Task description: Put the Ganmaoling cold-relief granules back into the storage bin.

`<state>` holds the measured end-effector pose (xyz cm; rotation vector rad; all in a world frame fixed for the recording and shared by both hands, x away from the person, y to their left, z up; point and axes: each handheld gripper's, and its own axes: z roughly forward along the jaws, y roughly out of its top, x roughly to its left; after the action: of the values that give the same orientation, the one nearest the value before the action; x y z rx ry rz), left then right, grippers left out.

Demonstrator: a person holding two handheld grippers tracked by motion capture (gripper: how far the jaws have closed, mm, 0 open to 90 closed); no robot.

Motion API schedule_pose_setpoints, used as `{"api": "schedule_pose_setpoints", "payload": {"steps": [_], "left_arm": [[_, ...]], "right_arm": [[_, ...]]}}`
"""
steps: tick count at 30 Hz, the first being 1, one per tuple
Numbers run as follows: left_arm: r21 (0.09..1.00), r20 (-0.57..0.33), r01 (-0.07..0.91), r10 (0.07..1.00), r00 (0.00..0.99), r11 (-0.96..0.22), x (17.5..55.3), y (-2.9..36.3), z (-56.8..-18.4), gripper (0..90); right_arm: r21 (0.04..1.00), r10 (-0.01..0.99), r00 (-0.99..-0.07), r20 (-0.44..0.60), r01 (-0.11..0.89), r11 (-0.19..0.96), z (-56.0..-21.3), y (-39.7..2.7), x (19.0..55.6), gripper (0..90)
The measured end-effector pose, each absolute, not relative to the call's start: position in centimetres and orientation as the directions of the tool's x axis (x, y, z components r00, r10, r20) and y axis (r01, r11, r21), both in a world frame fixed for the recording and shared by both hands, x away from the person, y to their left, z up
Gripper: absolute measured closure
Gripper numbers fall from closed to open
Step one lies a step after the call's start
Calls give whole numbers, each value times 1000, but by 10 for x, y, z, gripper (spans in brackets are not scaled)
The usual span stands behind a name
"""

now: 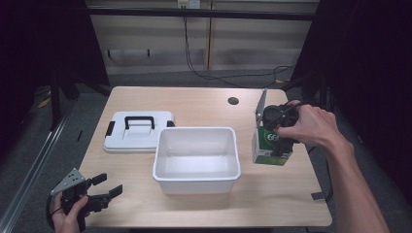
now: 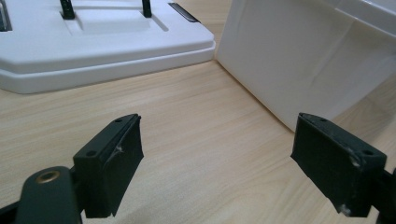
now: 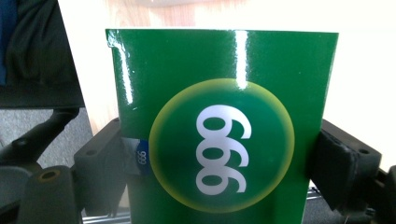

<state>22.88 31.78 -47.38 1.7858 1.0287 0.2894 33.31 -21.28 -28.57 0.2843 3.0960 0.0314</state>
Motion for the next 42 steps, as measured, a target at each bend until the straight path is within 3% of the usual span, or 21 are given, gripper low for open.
{"api": "schedule_pose_setpoints", "payload": {"steps": [19,28,42], "left_arm": [[851,-257,511,753,606,-121,229,318,-474,159],[849,-254,512,749,612,-130,229,317,-474,159],[852,-254,508,751,609,-124,229,318,-474,159]], "right_arm": [[21,127,-991,-45,126,992,-251,-190,337,160],[47,109,-993,-41,107,993,-250,-176,341,160],[61,54,-998,-41,52,997,-244,-122,352,160]]}}
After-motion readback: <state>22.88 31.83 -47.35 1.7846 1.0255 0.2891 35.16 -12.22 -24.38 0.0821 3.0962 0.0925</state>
